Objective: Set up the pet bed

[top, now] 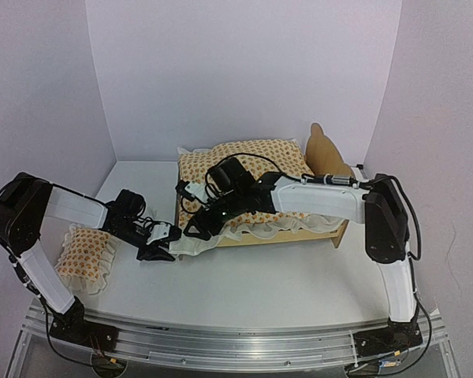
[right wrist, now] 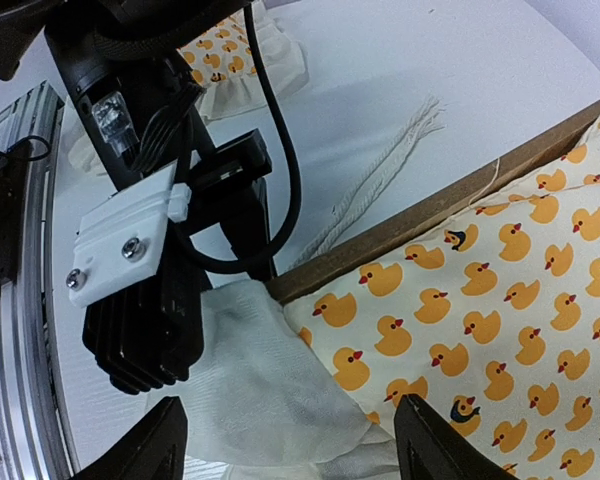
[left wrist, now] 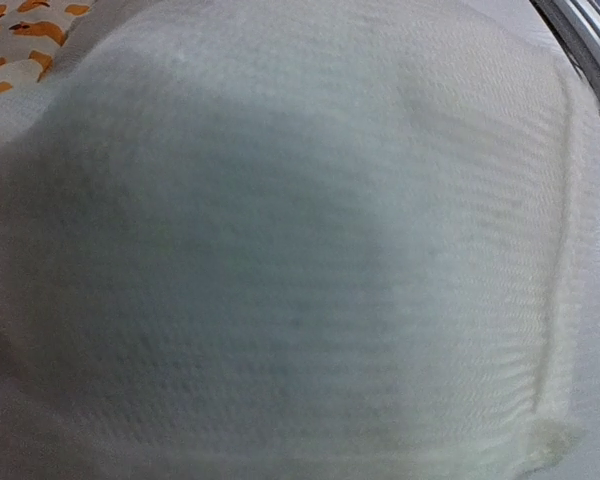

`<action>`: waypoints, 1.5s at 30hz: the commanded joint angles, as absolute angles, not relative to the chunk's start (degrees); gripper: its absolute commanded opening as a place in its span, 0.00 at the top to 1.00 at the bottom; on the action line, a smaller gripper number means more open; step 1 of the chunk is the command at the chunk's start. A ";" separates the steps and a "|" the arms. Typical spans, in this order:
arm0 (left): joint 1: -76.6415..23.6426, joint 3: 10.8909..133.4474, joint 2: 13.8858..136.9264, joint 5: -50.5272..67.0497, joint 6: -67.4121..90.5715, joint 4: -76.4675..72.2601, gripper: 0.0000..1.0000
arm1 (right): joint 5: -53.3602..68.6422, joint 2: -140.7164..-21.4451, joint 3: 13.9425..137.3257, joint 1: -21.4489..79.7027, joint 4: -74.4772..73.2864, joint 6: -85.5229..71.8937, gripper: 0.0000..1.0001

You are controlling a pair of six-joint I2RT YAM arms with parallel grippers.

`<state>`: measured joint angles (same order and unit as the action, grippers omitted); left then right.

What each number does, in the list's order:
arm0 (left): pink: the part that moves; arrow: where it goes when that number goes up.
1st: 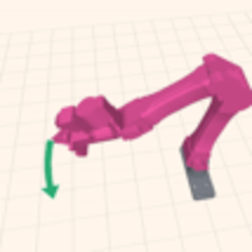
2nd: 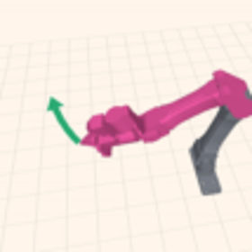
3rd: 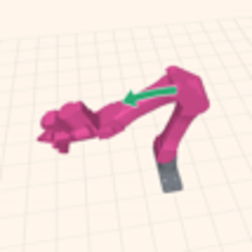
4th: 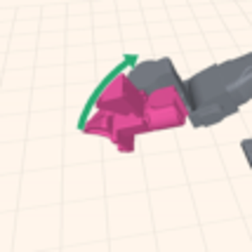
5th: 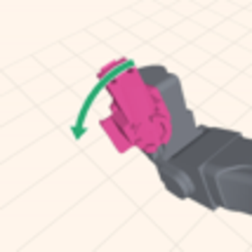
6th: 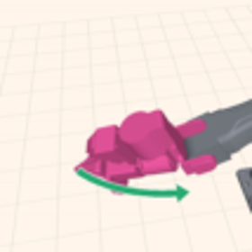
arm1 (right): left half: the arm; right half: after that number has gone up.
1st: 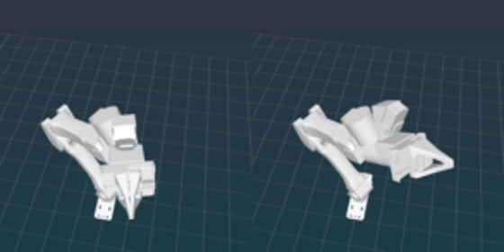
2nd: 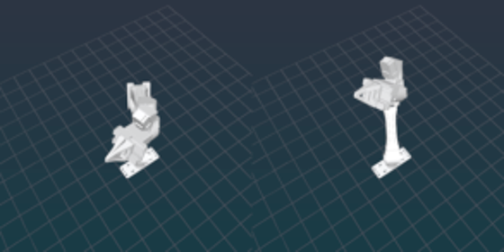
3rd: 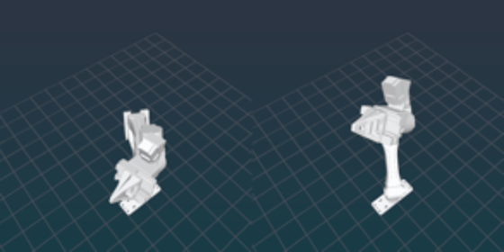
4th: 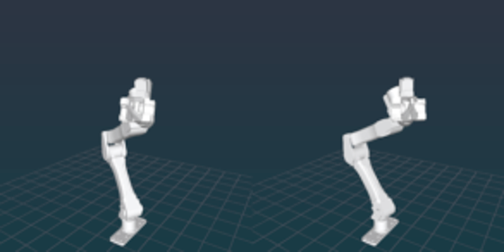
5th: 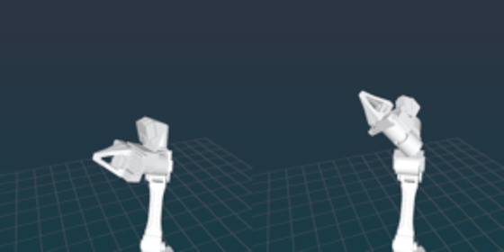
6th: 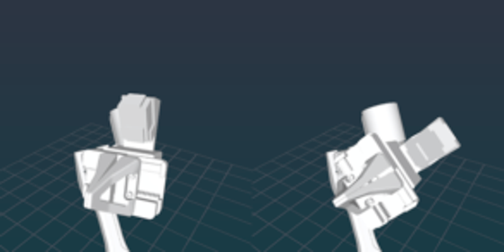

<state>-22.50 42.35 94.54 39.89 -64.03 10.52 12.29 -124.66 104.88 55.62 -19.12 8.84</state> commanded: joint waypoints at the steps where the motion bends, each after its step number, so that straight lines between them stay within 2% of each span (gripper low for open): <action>1: -22.50 43.47 96.06 40.75 -66.10 7.10 0.69 | 16.02 -128.48 105.79 54.59 -17.82 7.01 0.33; 5: -22.51 43.31 96.75 40.69 -66.69 5.59 0.79 | 16.11 -128.93 106.42 53.54 -17.60 5.12 0.34; 8: -22.58 44.06 97.15 40.09 -66.43 5.36 0.97 | 16.13 -128.06 106.42 53.28 -17.49 4.97 0.35; 9: -22.59 44.64 96.95 39.85 -66.27 6.18 1.00 | 16.12 -127.51 106.28 53.18 -17.51 4.82 0.35; 13: -22.53 51.80 93.94 41.62 -65.93 22.85 1.00 | 15.75 -123.67 105.27 52.83 -17.48 3.20 0.33; 17: -22.60 62.92 90.97 52.45 -62.32 46.14 1.00 | 16.76 -118.75 104.92 52.87 -17.49 -1.44 0.31; 19: -22.70 67.05 90.55 57.42 -55.50 50.45 1.00 | 17.24 -116.07 104.09 52.87 -17.43 -5.88 0.31; 27: -23.22 70.97 88.89 61.65 -26.27 41.49 1.00 | 14.19 -104.61 93.43 55.51 -13.86 -21.83 0.32; 29: -23.29 71.89 89.24 61.87 -23.37 41.32 1.00 | 12.31 -103.71 90.57 57.44 -11.36 -24.10 0.38; 31: -23.45 72.63 89.43 62.61 -20.22 40.90 1.00 | 12.16 -104.05 86.96 58.84 -6.25 -27.49 0.49; 35: -24.85 72.81 88.77 64.19 -14.98 39.55 1.00 | 17.97 -106.28 82.38 59.94 6.45 -31.18 0.63; 40: -25.05 72.27 88.43 65.98 -7.42 37.01 1.00 | 17.13 -111.46 82.35 61.18 12.44 -31.28 0.65; 45: -25.07 71.75 88.42 65.04 2.53 30.97 1.00 | 9.36 -115.72 84.40 61.18 16.62 -35.31 0.64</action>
